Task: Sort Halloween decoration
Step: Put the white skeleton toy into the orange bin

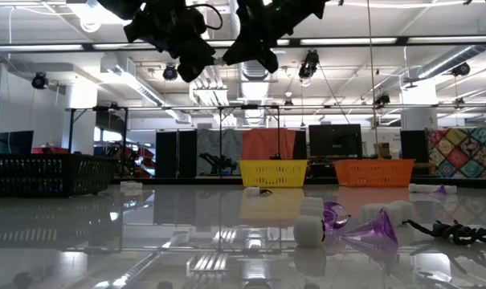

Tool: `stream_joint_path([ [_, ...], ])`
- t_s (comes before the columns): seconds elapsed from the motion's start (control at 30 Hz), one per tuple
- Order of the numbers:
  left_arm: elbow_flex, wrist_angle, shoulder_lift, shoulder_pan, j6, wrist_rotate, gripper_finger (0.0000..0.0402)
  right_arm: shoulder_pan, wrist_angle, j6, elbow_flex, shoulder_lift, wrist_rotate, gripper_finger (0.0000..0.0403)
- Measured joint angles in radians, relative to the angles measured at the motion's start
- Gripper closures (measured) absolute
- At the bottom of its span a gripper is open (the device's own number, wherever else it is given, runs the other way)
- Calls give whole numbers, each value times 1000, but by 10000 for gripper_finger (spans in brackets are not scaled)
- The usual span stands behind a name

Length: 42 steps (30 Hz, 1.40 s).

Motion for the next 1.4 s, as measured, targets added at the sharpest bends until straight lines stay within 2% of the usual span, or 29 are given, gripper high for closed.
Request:
stream_joint_path([
  [0.17,0,-9,-2,0,0,-89,301,0,-54,1,-1,-23,7,391],
  [0.47,46,-222,-22,0,98,-156,301,-28,-408,-35,-2,-29,289,391],
  [0.7,97,-349,-22,0,143,-282,301,-104,-609,-30,-4,-29,312,391],
  [0.8,101,-408,-22,1,164,-297,301,-143,-672,-22,-25,-29,315,391],
  [1.0,86,-463,-23,0,169,-298,301,-217,-692,-9,-137,-29,362,390],
  [1.4,83,-500,-23,0,169,-298,301,-346,-668,-2,-364,-29,366,390],
])
